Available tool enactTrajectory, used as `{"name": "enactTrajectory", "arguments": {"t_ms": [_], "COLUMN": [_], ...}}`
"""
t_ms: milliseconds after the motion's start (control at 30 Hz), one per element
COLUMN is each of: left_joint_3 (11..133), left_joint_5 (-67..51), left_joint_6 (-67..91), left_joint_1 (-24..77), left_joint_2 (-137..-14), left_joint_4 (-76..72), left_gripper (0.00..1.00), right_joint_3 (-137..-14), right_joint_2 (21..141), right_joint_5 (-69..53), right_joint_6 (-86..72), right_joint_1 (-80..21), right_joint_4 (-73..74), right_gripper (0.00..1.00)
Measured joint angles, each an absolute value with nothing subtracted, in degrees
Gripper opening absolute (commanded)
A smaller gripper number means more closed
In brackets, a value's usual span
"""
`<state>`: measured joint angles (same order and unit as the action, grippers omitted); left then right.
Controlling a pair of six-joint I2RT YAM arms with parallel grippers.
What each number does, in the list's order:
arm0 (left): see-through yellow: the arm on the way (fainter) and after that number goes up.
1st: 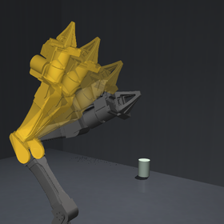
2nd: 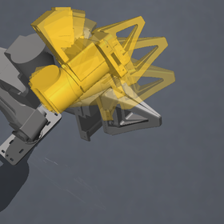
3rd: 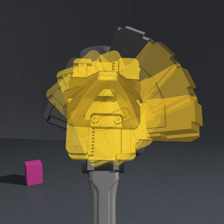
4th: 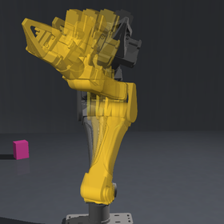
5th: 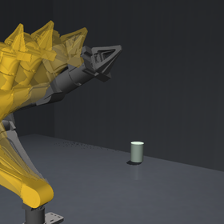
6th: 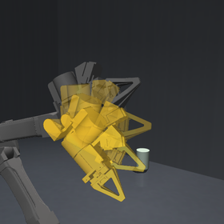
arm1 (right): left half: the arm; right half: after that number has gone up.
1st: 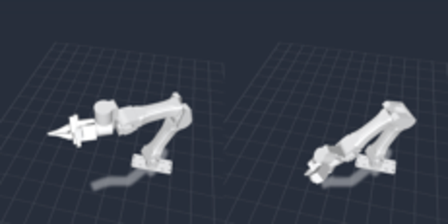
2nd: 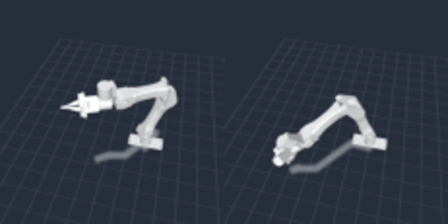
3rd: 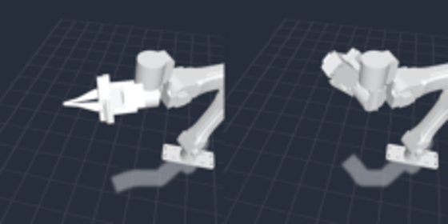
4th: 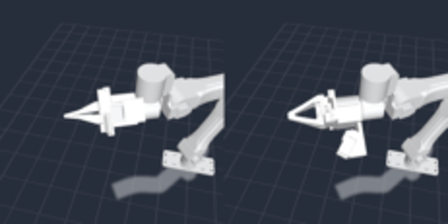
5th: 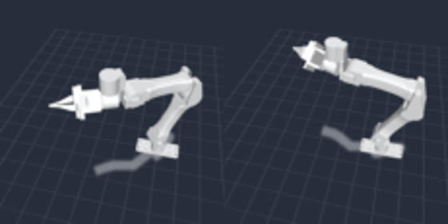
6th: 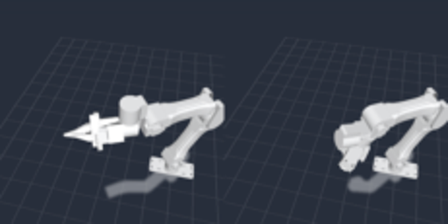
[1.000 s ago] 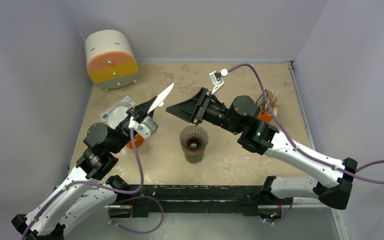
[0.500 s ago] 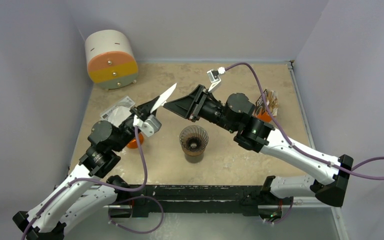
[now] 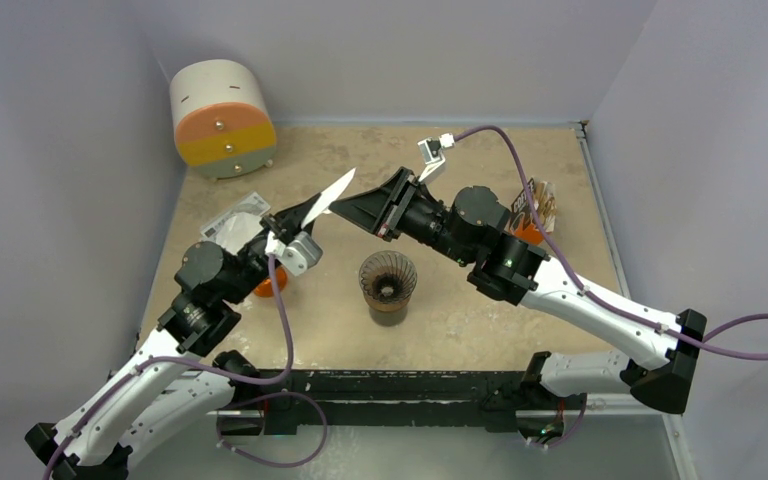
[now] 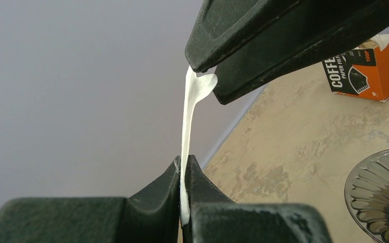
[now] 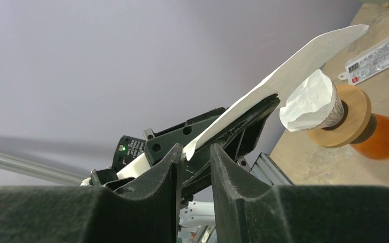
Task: Place the coffee filter in the dripper
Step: Place the coffee filter in the coffee dripper.
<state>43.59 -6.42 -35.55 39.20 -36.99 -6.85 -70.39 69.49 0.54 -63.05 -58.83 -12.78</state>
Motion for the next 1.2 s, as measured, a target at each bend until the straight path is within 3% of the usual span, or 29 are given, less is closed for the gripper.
{"name": "enactTrajectory", "arguments": {"t_ms": [1200], "left_joint_3": [43.6], "left_joint_5": [-7.5], "left_joint_6": [-32.1], "left_joint_1": [39.2], "left_joint_2": [-37.4], "left_joint_4": [-8.1], "left_gripper": [0.0], "right_joint_3": [-69.9], "right_joint_2": [69.5], "right_joint_5": [0.4], "right_joint_6": [-64.1], "right_joint_1": [-58.8], "right_joint_4": [-14.1], "right_gripper": [0.22]}}
